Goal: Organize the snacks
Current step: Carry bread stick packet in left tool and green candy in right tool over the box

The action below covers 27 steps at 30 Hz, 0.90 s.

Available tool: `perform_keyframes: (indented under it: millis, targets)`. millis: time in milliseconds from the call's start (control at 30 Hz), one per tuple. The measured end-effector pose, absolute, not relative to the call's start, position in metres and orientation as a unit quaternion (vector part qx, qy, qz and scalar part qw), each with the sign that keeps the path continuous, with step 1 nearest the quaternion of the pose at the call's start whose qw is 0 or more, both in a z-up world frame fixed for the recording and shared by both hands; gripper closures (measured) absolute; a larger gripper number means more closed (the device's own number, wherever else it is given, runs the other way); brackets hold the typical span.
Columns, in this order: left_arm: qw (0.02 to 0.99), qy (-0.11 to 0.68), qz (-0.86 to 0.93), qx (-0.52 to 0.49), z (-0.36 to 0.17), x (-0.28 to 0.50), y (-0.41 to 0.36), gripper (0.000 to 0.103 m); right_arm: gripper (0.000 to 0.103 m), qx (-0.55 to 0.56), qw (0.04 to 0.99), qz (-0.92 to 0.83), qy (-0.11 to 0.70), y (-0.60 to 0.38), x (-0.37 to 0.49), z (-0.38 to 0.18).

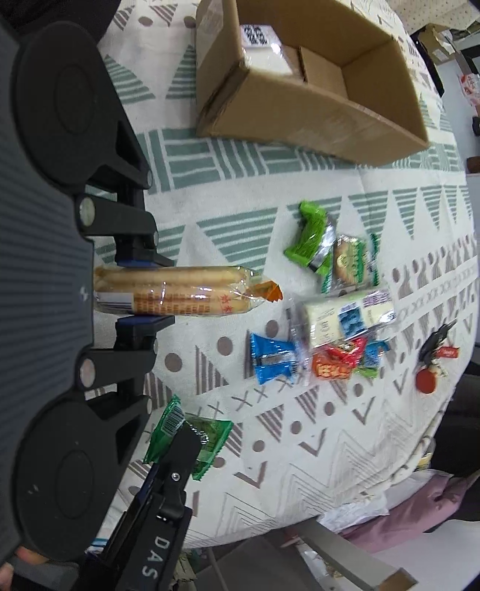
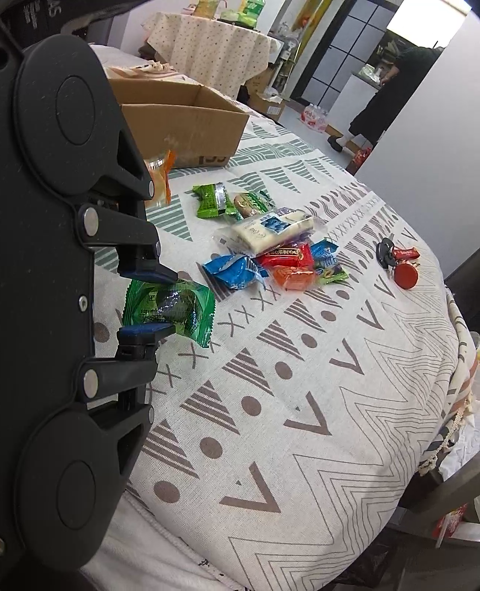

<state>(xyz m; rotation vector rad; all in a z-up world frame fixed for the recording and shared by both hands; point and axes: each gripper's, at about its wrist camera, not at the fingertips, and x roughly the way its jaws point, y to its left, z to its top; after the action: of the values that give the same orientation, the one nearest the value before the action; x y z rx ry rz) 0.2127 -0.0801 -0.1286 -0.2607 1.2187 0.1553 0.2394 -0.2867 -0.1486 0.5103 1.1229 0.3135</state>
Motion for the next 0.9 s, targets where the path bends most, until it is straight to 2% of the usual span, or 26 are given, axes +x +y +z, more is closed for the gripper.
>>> perform_keyframes:
  millis: [900]
  targets:
    - [0.845,0.494,0.09,-0.184,-0.037,0.208,0.018,0.08,0.08,0.196,0.816,0.235,0.49,-0.171,0.249,-0.064]
